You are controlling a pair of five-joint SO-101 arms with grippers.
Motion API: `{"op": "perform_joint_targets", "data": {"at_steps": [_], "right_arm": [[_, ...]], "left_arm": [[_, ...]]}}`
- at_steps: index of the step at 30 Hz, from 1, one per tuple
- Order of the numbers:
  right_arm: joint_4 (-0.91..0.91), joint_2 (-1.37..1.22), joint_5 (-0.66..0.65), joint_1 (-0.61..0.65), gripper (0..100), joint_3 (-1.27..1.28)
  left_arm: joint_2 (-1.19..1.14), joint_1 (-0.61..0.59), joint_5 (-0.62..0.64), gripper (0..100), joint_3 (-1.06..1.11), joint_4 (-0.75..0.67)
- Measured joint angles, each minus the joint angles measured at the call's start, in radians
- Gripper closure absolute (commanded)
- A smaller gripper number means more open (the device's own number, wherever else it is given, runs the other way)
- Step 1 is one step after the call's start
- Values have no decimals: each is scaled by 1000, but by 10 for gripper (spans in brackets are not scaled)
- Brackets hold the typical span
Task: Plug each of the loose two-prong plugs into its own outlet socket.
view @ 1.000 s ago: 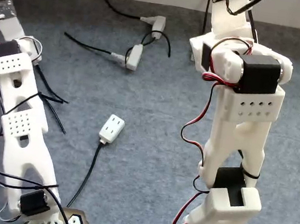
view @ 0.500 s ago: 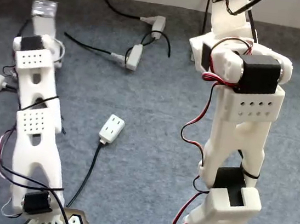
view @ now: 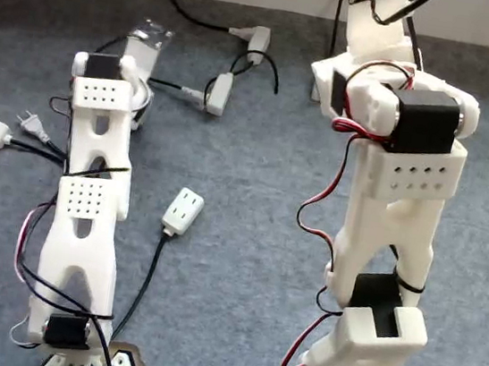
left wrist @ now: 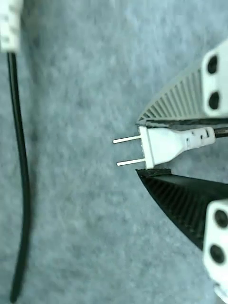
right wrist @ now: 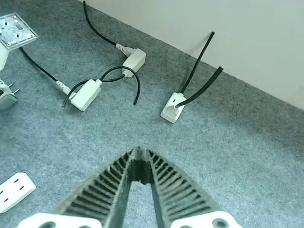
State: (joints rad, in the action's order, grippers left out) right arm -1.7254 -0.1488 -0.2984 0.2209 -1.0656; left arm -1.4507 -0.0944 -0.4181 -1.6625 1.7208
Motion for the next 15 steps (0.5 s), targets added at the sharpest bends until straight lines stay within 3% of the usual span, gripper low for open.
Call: {"op": "perform_joint_targets", "data": {"at_steps": [7,15], "right_arm": [[0,0,-48,-80,992,0],[0,0,-103,-109,992,0]], "left_arm": [[0,69,-8,760,0,5],[23,71,68,740,5,5]]}}
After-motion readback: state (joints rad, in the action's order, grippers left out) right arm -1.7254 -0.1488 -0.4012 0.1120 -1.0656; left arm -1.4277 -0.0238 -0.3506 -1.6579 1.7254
